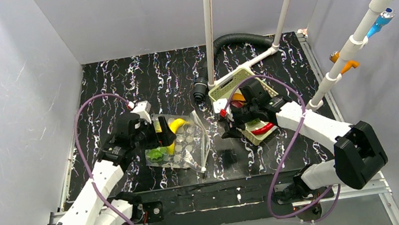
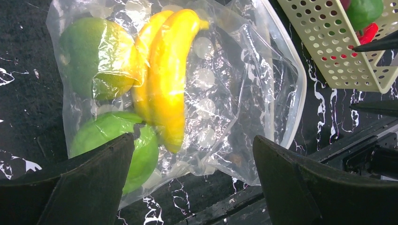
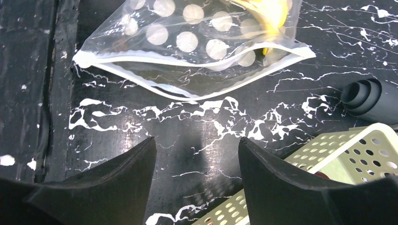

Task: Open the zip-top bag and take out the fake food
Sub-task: Pick up the fake fruit from the zipper food storage bag.

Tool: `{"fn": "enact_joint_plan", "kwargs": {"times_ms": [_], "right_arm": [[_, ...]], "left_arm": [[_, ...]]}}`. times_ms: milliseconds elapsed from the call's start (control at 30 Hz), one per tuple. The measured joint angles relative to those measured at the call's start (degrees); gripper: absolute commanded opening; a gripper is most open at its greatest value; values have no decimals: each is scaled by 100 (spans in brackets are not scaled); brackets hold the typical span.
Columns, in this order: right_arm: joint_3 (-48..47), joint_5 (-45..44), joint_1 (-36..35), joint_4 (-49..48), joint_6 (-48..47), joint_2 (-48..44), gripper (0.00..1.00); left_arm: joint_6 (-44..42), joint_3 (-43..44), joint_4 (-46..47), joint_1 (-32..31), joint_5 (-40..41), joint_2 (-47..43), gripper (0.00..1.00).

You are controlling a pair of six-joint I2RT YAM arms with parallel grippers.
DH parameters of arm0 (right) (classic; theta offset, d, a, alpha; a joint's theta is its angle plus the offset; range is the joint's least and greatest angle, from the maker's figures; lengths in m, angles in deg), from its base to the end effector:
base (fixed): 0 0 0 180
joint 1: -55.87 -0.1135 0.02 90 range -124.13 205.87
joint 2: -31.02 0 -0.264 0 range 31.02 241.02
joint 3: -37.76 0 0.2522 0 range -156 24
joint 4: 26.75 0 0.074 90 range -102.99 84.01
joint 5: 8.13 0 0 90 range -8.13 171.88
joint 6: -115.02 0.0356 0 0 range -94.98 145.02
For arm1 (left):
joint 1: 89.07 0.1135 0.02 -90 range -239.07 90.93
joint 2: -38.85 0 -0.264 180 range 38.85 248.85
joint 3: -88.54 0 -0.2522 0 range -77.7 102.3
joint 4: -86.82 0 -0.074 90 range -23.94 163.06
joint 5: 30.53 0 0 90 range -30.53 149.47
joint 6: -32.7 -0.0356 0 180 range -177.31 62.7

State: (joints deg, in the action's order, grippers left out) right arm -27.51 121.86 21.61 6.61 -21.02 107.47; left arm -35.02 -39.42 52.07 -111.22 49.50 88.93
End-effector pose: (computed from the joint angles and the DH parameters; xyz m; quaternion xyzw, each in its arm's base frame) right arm 0.2167 0.1753 0.2502 -0.6599 0.5773 0.2765 0.3935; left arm 0.1777 -0.0790 0.2655 0.0406 0.8747 -0.2510 0.4127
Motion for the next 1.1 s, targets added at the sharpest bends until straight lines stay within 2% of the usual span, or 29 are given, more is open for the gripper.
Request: {"fn": "enact_joint_plan", "kwargs": {"times_ms": [533, 900, 1100], "right_arm": [[173, -55, 0, -981, 1073, 380, 70], [249, -428, -20, -1685, 1939, 435, 69], [256, -437, -131, -1851, 2243, 623, 65]], "left_arm": [[-17, 396, 284, 409, -393, 879, 98], [76, 560, 592, 597, -476, 1580, 98], [116, 693, 728, 597, -466, 2070, 98]]}}
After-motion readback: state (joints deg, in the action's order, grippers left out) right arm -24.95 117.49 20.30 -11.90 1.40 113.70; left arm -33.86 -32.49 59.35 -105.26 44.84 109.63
